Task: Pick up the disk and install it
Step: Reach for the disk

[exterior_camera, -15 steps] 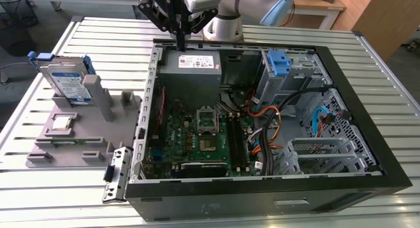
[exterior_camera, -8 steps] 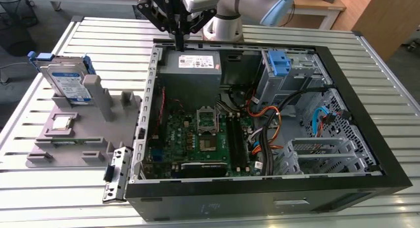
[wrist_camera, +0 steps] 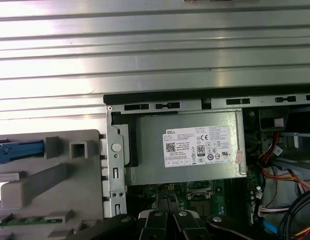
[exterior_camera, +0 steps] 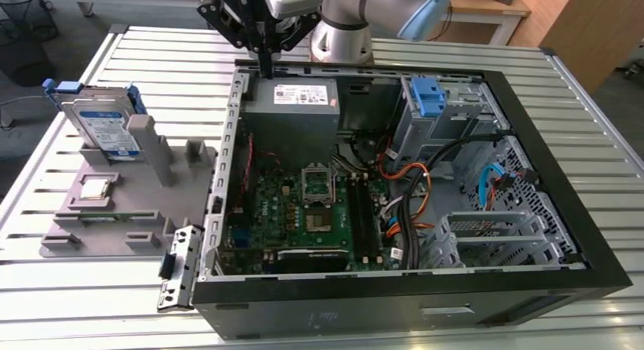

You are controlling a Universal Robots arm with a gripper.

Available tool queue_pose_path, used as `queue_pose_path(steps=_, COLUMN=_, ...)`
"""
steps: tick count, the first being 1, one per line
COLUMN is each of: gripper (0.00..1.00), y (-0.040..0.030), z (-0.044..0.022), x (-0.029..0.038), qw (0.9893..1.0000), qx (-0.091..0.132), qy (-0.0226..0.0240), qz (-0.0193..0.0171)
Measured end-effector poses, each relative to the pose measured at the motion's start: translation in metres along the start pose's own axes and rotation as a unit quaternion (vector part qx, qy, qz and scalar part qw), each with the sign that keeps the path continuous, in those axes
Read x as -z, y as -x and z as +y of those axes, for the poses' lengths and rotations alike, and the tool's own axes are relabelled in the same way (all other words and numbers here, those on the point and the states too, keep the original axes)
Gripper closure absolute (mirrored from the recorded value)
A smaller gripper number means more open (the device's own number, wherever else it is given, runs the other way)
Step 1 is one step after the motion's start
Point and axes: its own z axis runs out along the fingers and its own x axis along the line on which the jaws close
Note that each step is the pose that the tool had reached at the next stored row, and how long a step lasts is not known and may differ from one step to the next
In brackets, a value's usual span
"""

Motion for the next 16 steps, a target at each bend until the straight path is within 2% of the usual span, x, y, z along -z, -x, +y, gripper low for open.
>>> queue_pose_path(steps=4, gripper=0.90, y=-0.0045, z=-0.0003, x=0.0000, qw=1.0000, qx=0.000, qy=0.0001, qz=0.0000)
queue_pose_path(steps=16, gripper=0.90, y=-0.0054, z=-0.0004, x=0.0000, qw=1.0000, qx=0.000, qy=0.0000, qz=0.0000)
